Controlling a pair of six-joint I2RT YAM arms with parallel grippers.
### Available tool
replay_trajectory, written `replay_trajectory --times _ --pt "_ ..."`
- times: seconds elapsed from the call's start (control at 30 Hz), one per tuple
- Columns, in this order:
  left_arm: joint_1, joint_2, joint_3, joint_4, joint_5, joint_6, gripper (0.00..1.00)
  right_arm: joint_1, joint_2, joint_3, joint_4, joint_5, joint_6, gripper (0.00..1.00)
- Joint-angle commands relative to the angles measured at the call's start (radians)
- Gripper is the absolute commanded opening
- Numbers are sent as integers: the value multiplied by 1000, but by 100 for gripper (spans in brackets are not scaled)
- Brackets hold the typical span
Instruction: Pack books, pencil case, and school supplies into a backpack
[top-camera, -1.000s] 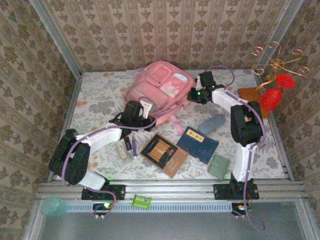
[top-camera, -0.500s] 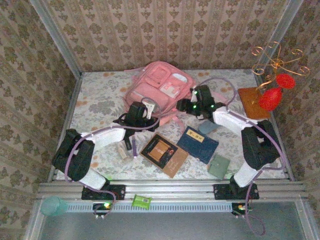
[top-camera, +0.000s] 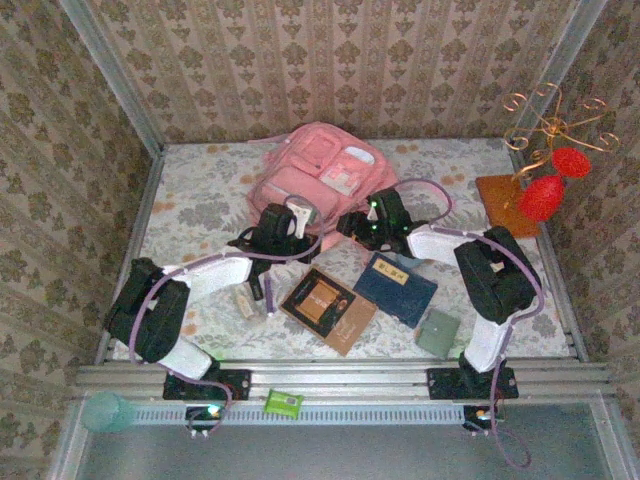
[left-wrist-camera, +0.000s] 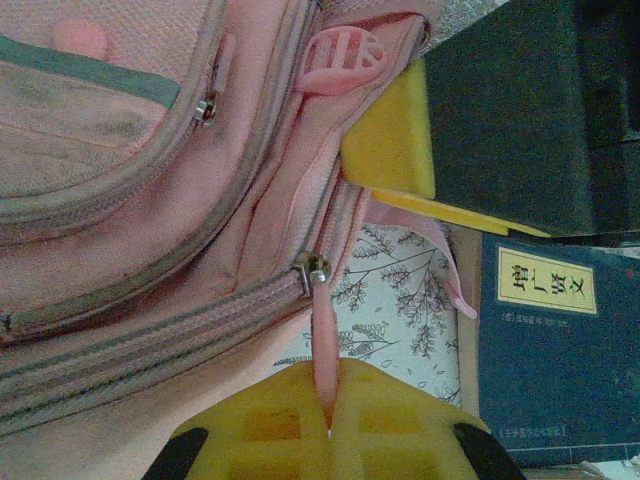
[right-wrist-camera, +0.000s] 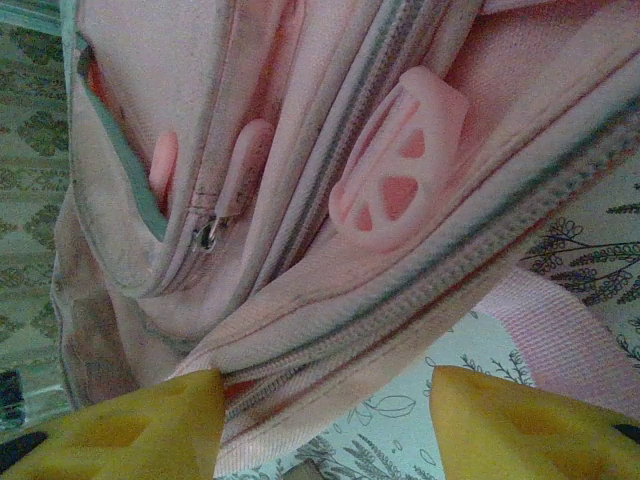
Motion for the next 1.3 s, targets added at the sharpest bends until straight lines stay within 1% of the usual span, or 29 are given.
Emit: replay_trajectory --times 0.0,0.1,0.27,0.33,0.4,0.43,0.57,0.73,0.83,0.97,1.1,1.17,1.27 --pt "-9 -4 21 59 39 4 0 8 24 2 51 -12 41 53" --pt "-11 -7 20 61 38 7 0 13 37 2 59 -8 49 44" --pt "-12 -9 18 52 23 17 0 11 31 -17 83 16 66 23" --pt "-12 -19 19 21 -3 29 0 1 10 -32 76 36 62 15" --pt "-12 -40 16 -29 -39 53 0 -19 -21 -52 72 55 57 3" --pt "-11 -52 11 -56 -61 68 0 -30 -40 -64 66 72 55 0" --pt "-4 -88 -3 -153 -136 116 0 -44 -96 -94 48 119 29 0" --pt "30 -123 -31 -189 -134 128 0 -46 -130 -121 49 168 1 0" --pt "44 -132 -32 -193 -105 124 0 -39 -137 -121 60 182 -21 0" --pt "55 -131 -15 -235 -98 136 0 -42 -148 -90 -19 248 -90 0" --pt "91 -159 -41 -218 -17 93 0 -41 -157 -47 -128 363 -181 0" --pt "111 -173 -50 -206 40 69 0 -43 -154 -35 -142 395 -214 0" --pt "123 -185 -26 -262 45 85 0 -54 -144 -11 -168 410 -244 0"
